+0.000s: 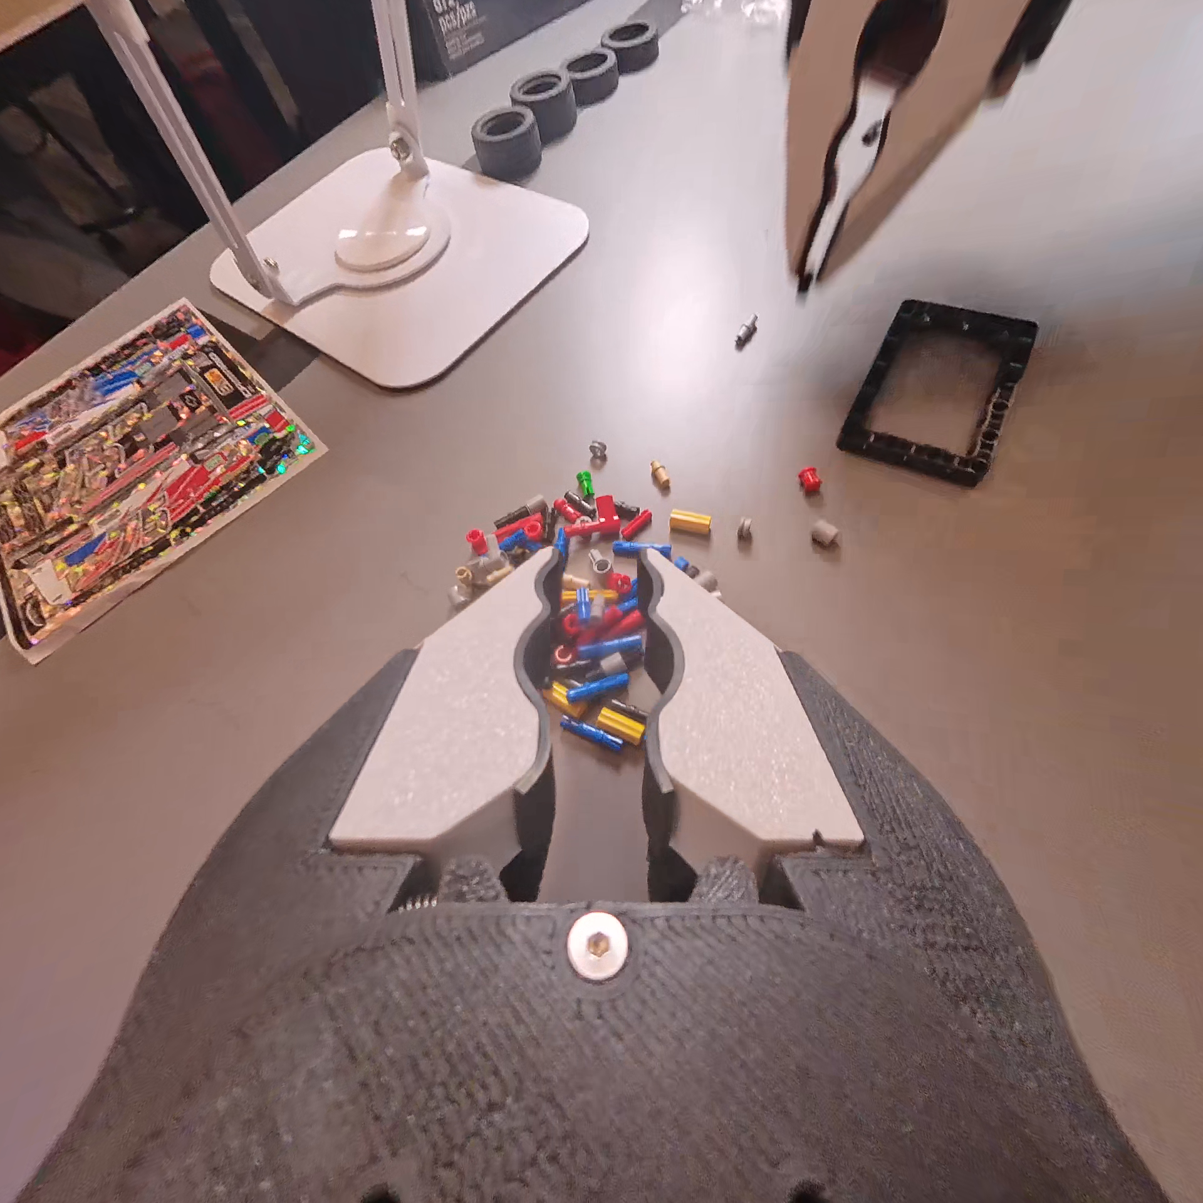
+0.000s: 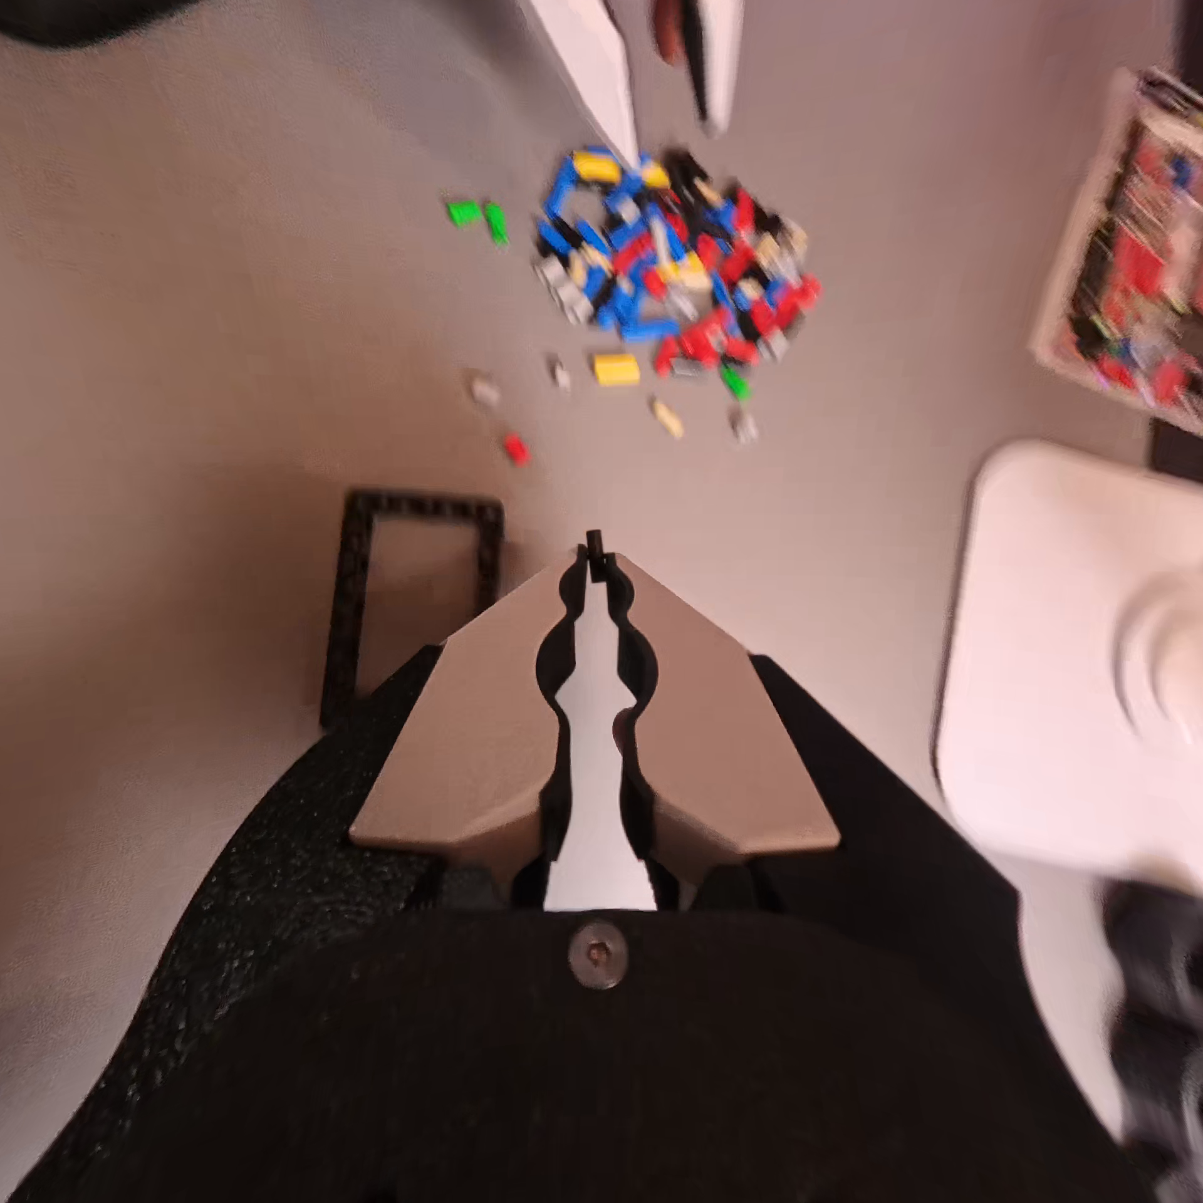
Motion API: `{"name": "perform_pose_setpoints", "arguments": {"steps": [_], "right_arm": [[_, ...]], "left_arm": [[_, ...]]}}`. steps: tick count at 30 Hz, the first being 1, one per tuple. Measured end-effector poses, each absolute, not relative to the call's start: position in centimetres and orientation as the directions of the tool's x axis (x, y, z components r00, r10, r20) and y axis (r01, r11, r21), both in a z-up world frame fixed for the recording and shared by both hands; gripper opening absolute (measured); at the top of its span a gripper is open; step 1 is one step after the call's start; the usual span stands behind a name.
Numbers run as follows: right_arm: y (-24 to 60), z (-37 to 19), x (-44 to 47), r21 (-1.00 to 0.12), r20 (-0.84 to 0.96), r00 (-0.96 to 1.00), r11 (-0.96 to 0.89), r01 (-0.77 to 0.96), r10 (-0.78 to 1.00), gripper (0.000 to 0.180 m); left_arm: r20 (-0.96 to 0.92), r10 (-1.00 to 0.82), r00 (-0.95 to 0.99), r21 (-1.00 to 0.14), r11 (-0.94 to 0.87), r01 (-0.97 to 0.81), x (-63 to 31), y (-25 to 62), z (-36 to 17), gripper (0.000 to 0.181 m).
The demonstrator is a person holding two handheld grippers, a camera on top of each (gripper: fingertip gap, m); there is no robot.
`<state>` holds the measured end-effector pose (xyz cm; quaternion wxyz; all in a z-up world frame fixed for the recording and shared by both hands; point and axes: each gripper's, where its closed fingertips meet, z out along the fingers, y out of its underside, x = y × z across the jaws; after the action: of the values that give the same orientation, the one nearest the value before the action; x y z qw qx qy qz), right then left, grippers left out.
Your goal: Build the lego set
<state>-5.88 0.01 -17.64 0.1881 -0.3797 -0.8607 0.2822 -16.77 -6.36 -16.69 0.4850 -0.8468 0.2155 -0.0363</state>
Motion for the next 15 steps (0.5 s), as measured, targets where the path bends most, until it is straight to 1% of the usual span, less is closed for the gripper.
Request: {"name": "perform_pose_setpoints", "arguments": {"steps": [2, 7, 11, 15], "right_arm": [[3.9, -17.1, -2.1, -0.604, 0.137, -0.529, 0.494, 0.626, 0.837, 0.003], [11.9, -18.2, 8.4, -0.554, 0.110, -0.245, 0.264, 0.790, 0.963, 0.004], [14.7, -20.1, 12.4, -0.566, 0.061, -0.100, 0.117, 0.816, 0.993, 0.003], [15.2, -21.4, 12.6, -0.592, 0.036, -0.060, 0.070, 0.803, 0.998, 0.004]], "left_arm": [[-0.133, -0.423, 0.896, -0.819, -0.463, -0.340, -16.7, -6.8, -17.2, 0.019], [-0.130, -0.452, 0.883, -0.781, -0.503, -0.372, -16.2, -6.9, -18.5, 0.020], [-0.152, -0.455, 0.878, -0.759, -0.515, -0.398, -15.9, -6.6, -19.3, 0.021], [-0.161, -0.443, 0.882, -0.756, -0.519, -0.399, -15.8, -6.4, -19.3, 0.020]]}}
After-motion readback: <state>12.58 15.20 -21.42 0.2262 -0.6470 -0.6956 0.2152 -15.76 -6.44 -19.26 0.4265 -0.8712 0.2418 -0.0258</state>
